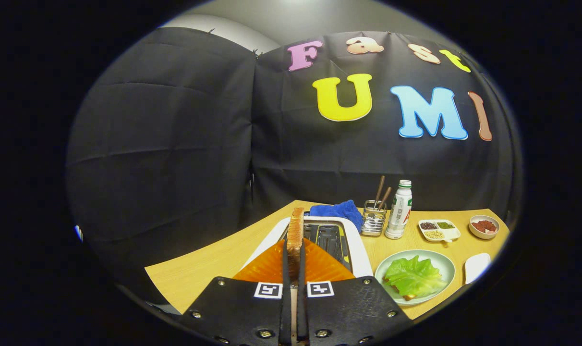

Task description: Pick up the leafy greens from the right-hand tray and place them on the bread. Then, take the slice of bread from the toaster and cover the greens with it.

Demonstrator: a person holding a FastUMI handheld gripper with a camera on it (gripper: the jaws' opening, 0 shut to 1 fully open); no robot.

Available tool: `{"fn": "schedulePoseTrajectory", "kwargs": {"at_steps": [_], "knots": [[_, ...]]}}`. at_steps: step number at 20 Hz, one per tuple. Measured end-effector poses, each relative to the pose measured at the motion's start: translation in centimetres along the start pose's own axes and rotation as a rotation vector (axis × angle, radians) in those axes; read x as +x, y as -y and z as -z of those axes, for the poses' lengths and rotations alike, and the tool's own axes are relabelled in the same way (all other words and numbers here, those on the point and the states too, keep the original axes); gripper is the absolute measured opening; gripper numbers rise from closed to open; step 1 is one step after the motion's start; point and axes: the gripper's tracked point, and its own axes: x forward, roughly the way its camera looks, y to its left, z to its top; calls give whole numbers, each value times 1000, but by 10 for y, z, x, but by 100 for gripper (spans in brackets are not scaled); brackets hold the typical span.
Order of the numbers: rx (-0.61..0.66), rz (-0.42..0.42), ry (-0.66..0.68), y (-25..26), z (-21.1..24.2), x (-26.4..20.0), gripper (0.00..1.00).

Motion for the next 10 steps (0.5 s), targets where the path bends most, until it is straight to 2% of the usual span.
{"fn": "schedulePoseTrajectory", "kwargs": {"at_steps": [10], "knots": [[12, -42, 37, 2, -20, -7, 5]]}}
